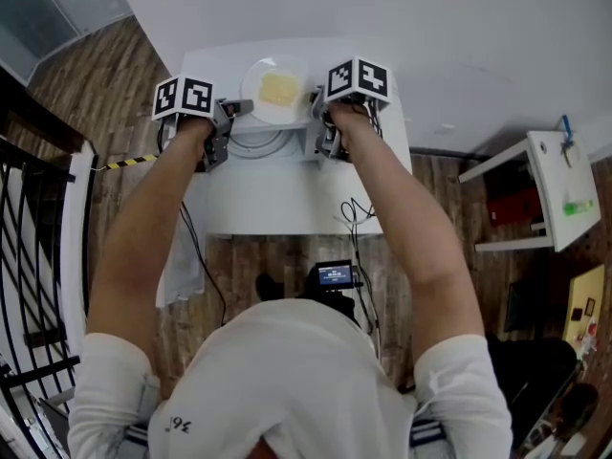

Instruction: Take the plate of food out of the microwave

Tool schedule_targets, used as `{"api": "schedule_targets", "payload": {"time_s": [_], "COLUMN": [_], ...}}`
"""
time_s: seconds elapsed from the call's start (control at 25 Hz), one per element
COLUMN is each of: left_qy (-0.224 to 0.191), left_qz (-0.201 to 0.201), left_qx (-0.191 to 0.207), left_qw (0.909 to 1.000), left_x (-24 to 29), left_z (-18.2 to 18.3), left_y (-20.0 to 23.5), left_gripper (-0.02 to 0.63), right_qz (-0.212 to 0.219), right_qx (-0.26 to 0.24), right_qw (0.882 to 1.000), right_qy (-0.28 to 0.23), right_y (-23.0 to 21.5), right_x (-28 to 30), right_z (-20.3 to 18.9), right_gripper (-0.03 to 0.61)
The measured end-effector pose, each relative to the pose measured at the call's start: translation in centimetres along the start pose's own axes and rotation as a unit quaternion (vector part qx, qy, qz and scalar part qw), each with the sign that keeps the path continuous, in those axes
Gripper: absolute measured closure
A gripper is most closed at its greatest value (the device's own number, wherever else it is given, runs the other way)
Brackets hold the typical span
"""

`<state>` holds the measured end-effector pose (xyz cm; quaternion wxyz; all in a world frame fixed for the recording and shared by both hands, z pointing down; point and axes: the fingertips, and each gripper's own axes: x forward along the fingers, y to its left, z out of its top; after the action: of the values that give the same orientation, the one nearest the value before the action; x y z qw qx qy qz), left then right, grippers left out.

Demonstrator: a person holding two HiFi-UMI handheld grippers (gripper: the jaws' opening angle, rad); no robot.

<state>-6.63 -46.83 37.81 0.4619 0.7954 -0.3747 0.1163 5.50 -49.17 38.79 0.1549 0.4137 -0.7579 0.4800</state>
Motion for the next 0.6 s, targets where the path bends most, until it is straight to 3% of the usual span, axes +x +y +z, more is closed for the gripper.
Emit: {"api": "schedule_targets", "payload": {"time_s": [0.6], "left_qy": [-0.010], "left_qz": [0.084], "left_qx": [0.092], "left_qw": [0.9921], "left_x": [0.6], "left_z": [2.6], "left_y": [1.0], "left_gripper": [0.554], "right_qz": [-0.033], "right_qx": [-0.019], "right_qw": [0.999], "right_qy": [-0.005], "right_y": [0.2], "right_x": [1.3], "right_z": [1.3], "right_gripper": [0.540]}}
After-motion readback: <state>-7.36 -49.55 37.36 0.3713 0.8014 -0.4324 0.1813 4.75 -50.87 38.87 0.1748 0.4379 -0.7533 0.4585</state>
